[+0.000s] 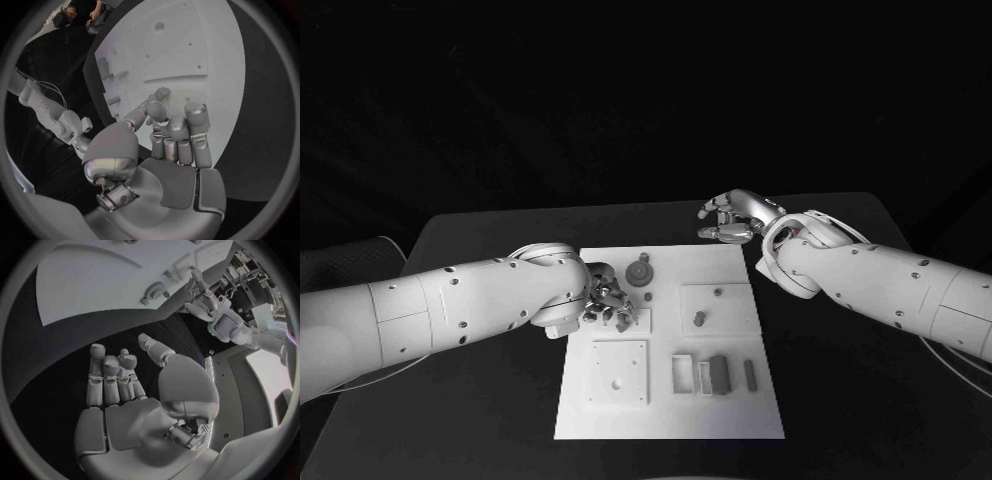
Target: Assemble the parts on the task board
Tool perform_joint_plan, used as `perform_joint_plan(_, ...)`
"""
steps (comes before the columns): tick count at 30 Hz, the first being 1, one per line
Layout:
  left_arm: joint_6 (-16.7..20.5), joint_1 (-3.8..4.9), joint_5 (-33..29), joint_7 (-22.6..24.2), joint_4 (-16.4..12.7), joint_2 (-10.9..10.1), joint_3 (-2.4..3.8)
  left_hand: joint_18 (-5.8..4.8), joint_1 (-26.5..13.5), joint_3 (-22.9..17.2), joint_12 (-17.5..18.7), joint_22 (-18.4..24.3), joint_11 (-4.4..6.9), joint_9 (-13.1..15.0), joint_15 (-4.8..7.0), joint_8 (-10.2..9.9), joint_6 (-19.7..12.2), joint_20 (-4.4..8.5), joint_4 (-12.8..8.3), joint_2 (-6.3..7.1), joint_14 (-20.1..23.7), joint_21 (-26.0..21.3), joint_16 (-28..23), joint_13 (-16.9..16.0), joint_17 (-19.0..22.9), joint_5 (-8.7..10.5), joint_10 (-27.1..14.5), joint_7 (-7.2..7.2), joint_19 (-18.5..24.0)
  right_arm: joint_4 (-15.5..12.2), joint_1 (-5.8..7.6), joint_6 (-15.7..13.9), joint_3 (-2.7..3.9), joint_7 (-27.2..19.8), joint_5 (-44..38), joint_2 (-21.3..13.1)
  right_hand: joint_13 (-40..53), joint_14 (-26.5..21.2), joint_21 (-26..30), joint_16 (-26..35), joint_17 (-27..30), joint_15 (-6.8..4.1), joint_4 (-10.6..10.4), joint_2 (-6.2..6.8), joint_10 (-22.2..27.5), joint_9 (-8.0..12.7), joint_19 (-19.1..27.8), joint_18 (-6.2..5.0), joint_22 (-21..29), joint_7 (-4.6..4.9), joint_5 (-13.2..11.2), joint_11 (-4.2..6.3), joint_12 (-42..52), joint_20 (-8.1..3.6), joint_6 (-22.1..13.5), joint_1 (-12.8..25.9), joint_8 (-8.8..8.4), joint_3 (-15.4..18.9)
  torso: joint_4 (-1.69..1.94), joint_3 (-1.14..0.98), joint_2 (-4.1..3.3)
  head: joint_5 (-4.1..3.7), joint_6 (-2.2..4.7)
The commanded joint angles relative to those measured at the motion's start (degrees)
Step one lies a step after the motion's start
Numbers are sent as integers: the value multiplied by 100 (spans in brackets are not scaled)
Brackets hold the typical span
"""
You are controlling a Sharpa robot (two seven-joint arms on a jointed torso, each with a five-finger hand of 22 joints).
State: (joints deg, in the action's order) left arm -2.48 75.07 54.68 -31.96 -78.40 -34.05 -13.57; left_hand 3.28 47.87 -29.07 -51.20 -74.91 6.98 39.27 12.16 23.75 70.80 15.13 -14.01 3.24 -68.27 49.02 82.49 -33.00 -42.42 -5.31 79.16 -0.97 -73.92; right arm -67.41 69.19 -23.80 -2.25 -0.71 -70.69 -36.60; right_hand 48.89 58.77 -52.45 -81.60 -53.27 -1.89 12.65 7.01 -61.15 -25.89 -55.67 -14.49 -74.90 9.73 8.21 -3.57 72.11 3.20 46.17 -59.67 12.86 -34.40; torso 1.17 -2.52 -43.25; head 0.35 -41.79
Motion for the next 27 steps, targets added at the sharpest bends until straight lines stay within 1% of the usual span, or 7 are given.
perform_joint_plan(1,7,0,-33,71,-35,-9,3,109,31,-5,-28,-70,-24,-3,41,-32,-17,-10,12,48,-3,-7,17,9,6,24,-31,38,10,-2,-5,62,2,-29,-40,4,-7,-1,28,-12,9,-48,-41,-9,49,7,33,-51,-42,42,38,-6,19,13,2,-10,18,3,0,0,-1,1,5)
perform_joint_plan(14,110,0,-18,116,-146,-112,10,111,33,-1,-28,-69,-25,-5,41,-34,-18,-9,12,69,-4,-9,15,11,7,28,-33,39,9,8,-10,59,2,-31,-40,4,-9,-1,28,-13,9,-47,-42,-9,49,8,33,-51,-42,42,38,-6,20,12,1,-11,18,3,-1,-2,-1,4,26)
perform_joint_plan(19,237,3,-96,145,-263,-181,44,113,12,12,-28,-67,-25,-8,42,-37,-18,-7,34,101,-4,-14,11,16,9,48,-35,40,7,29,-13,60,2,-32,-40,8,-10,-1,28,-13,10,-47,-43,-10,49,9,33,-51,-42,42,38,-6,21,12,1,-11,18,3,-5,-1,1,13,39)
perform_joint_plan(20,259,4,-97,141,-294,-205,57,117,11,12,-28,-65,-26,-14,42,-49,-36,-4,41,115,-4,-17,9,18,10,55,-35,43,6,32,-14,60,2,-34,-38,7,-10,-1,28,-13,10,-47,-43,-10,49,9,33,-51,-42,42,38,-6,21,12,1,-12,19,3,-5,-2,1,14,41)
perform_joint_plan(22,292,4,-55,150,-314,-226,152,125,10,9,-27,-58,-43,-42,35,-108,-116,2,63,151,-3,-29,-1,25,14,62,-45,64,4,38,-15,62,2,-31,-36,6,-10,-1,28,-13,10,-47,-43,-10,50,9,33,-51,-42,42,38,-6,21,12,1,-12,19,3,-6,-5,3,-10,49)
perform_joint_plan(25,396,9,16,197,-376,-308,206,149,9,-2,2,-38,-110,-101,-24,-257,-360,21,94,291,87,-96,-75,34,48,61,-196,142,74,50,-16,63,2,-31,-32,4,-10,-1,28,-13,10,-47,-43,-9,50,10,33,-51,-42,42,38,-6,22,12,1,-12,19,3,-4,-5,2,-10,48)
perform_joint_plan(27,463,12,60,263,-401,-351,257,149,26,-13,-1,-28,-143,-101,-58,-284,-424,21,113,346,145,-137,-111,19,70,63,-286,176,128,42,-20,35,2,-37,-4,-1,-11,-1,28,-14,10,-47,-44,-9,50,10,33,-51,-42,42,38,-6,22,12,1,-11,19,3,-1,-3,2,-13,55)
